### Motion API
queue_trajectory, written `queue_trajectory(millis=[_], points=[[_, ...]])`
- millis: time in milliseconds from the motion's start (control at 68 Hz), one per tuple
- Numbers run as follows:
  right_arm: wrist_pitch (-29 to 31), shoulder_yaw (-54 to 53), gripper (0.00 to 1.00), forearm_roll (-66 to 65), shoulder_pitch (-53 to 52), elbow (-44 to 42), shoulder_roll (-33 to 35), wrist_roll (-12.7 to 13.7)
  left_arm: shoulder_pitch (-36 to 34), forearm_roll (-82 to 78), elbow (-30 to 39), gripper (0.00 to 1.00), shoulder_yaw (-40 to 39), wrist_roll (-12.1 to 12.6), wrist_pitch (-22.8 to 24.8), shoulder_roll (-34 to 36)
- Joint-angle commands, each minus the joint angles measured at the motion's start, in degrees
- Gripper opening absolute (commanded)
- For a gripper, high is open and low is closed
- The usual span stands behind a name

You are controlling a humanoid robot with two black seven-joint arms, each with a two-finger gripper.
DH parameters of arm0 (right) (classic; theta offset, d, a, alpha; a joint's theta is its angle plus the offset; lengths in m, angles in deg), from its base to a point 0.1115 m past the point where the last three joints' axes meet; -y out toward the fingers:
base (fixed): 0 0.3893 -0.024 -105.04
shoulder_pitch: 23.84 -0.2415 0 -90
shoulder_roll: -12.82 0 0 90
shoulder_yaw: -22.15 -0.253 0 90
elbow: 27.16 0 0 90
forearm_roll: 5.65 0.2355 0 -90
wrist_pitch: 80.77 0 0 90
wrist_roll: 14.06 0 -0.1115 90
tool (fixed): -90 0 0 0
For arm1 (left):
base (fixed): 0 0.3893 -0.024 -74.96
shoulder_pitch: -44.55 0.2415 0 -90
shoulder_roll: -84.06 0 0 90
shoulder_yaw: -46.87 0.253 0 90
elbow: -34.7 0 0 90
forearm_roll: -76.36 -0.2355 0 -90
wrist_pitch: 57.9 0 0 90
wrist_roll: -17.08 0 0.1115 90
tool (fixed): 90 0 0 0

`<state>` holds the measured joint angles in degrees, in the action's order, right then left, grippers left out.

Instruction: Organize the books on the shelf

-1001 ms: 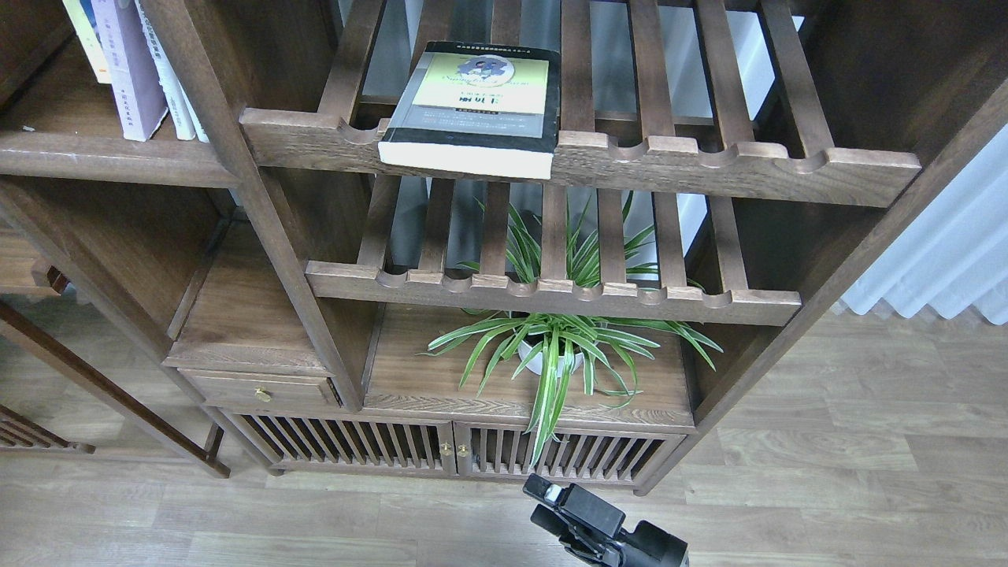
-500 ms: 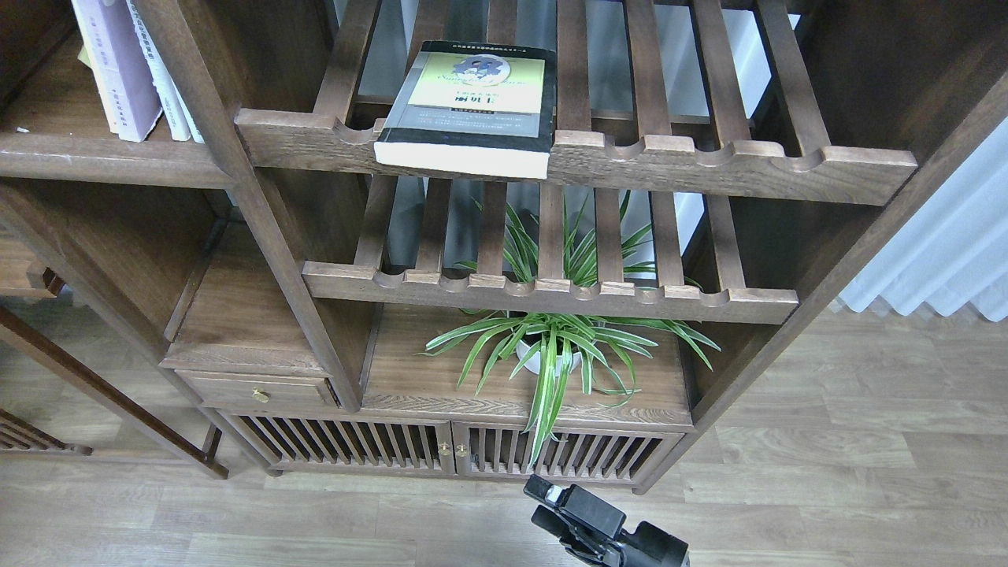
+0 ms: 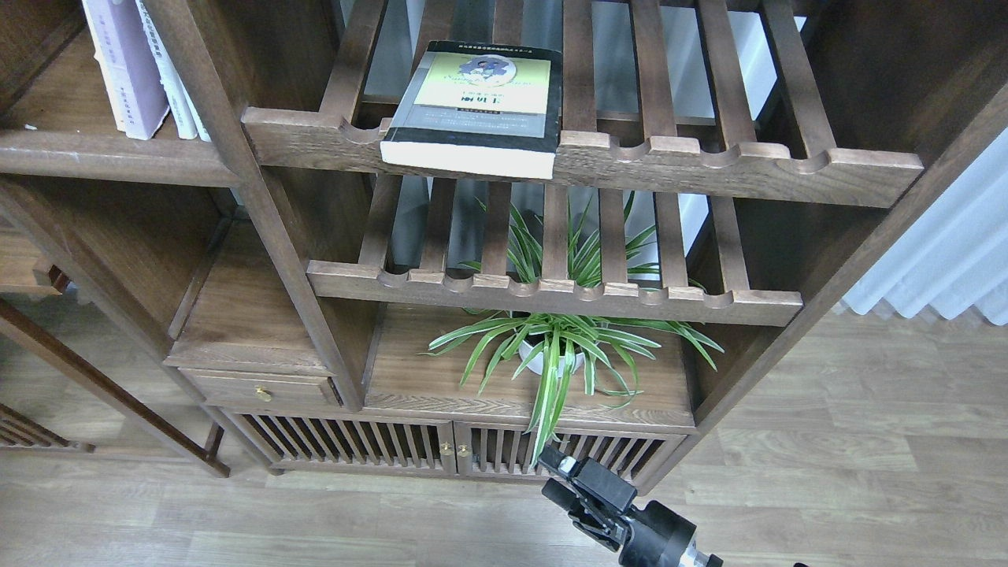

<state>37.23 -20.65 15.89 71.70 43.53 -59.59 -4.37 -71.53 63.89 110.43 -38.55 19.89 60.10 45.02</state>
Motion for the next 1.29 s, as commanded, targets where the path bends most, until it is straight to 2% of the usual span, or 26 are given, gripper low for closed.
queue_trajectory(millis=[0,235,383,397,544,677,809,1045,1280], points=[[0.0,-0.8,1.00,0.6,0.3,0.2,-0.1,-0.5,8.3,0.1,5.4,0.61,-6.3,0.0,0.0,-0.7],[0.0,-1.0,1.00,0.7,0.3,0.6,-1.1,-0.8,19.8,0.1,10.1,0.67,-11.6,0.1,0.0,-5.6],[0.0,-1.0,1.00,0.7,0.7,1.5,-2.6,-0.8,27.0,0.1,13.0,0.70,-12.4,0.4,0.0,-11.2],[0.0,-1.0,1.00,0.7,0.6,1.6,-3.3,-0.8,28.8,0.0,13.6,0.70,-12.3,0.4,0.0,-13.4],[0.0,-2.1,1.00,0.7,0.0,1.9,-4.3,-1.0,33.1,-0.3,13.8,0.71,-12.3,1.2,0.0,-19.5],[0.0,-2.1,1.00,0.4,-1.3,2.9,-5.0,-1.0,37.1,-0.3,13.7,0.79,-12.1,1.4,0.0,-22.9],[0.0,-2.1,1.00,0.2,-4.3,3.5,-6.1,-1.0,39.5,-0.4,12.9,0.83,-12.6,1.4,0.0,-26.6],[0.0,-4.3,0.99,-0.1,-9.8,11.5,-6.6,-0.9,41.0,-0.4,9.3,0.90,-14.3,1.2,0.0,-26.9],[0.0,-6.7,0.99,-7.3,-11.9,19.7,-7.1,-1.0,41.2,-0.4,8.6,0.91,-14.7,1.3,0.0,-26.8]])
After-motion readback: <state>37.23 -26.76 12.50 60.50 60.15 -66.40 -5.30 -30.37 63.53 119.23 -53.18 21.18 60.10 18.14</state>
